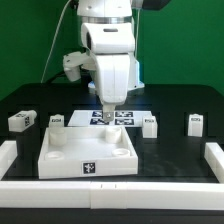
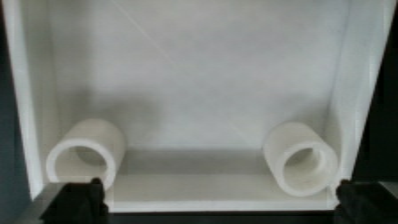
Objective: Assemble one leg
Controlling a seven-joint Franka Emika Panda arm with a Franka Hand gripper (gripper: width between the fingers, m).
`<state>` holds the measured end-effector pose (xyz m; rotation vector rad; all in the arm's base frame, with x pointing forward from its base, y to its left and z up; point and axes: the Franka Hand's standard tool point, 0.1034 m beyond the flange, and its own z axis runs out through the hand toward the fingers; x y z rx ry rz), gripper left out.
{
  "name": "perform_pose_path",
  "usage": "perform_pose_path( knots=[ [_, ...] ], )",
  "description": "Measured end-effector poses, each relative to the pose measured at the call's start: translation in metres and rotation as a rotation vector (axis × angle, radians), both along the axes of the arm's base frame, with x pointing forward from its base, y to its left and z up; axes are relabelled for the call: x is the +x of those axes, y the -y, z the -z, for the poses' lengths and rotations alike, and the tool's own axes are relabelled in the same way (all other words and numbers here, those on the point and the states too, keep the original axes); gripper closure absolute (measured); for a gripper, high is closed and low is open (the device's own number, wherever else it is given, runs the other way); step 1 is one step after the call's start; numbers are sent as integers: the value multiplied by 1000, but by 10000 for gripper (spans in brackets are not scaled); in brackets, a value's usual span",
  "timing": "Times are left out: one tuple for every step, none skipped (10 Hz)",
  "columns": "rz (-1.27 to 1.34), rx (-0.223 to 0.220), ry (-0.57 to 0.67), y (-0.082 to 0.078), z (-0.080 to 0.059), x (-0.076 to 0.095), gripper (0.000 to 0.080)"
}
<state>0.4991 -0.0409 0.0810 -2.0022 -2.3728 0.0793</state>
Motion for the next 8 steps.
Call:
perform_pose_path(
  knots=[
    [6, 0, 0, 1, 0, 0, 150],
    [6, 0, 0, 1, 0, 0, 150],
    [7, 0, 0, 1, 0, 0, 150],
    [4, 0, -1, 2, 1, -1, 150],
    [-16, 6, 1, 6, 7, -10, 150],
    [-18, 12, -3, 11, 19, -28, 150],
    [-9, 17, -11, 14, 30, -43, 150],
    [1, 22, -27, 16, 42, -52, 150]
  ],
)
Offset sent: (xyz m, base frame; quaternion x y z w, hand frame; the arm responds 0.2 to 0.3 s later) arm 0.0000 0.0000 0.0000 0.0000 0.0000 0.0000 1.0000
